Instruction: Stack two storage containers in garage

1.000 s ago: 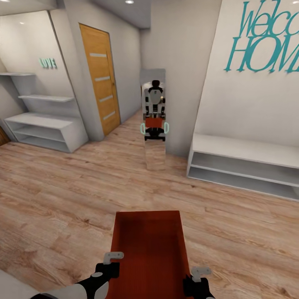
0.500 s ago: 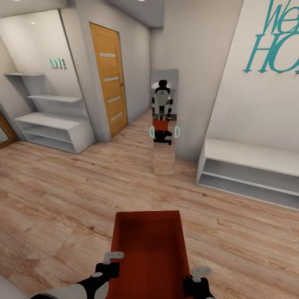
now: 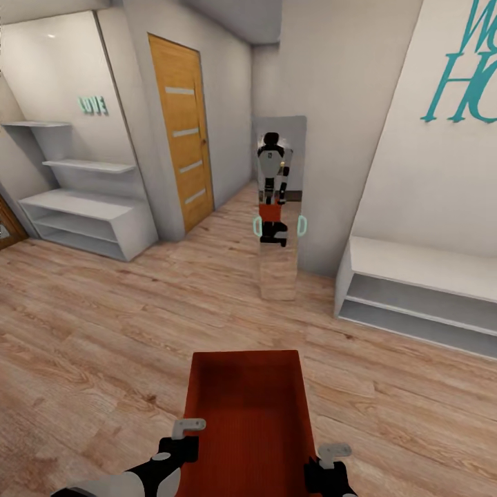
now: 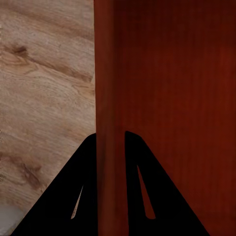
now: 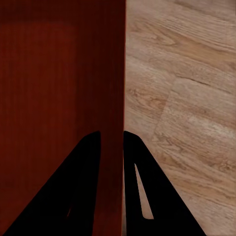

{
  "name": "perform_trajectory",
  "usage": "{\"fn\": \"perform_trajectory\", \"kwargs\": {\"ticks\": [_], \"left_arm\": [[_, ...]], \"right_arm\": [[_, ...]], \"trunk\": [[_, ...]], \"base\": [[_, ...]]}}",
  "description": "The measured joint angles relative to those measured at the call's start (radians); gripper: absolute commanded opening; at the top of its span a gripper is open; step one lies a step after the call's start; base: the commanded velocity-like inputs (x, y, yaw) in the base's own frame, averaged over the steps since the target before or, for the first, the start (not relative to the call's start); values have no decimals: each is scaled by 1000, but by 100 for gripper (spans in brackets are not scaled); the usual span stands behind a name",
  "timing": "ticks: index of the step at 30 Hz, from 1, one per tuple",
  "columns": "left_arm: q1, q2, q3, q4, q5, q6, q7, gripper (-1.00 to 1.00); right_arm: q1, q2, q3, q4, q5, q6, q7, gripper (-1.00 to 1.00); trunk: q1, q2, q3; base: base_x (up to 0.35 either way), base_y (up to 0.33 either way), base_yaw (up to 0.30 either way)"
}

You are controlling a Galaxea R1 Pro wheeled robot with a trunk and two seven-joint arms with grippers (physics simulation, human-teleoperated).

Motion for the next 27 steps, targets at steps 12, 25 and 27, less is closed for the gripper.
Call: {"fn": "perform_trajectory", "kwargs": {"ticks": [12, 25, 27], "left_arm": [[0, 0, 0, 0, 0, 0, 0, -100], [0, 0, 0, 0, 0, 0, 0, -100], [0, 0, -1, 0, 0, 0, 0, -100]], "right_arm": [[0, 0, 0, 1, 0, -1, 0, -100], [0, 0, 0, 1, -1, -1, 0, -100], [0, 0, 0, 0, -1, -1, 0, -100]], "trunk": [[0, 0, 0], [0, 0, 0], [0, 0, 0]], "base": [[317, 91, 112], [317, 96, 1], [317, 100, 0]]}}
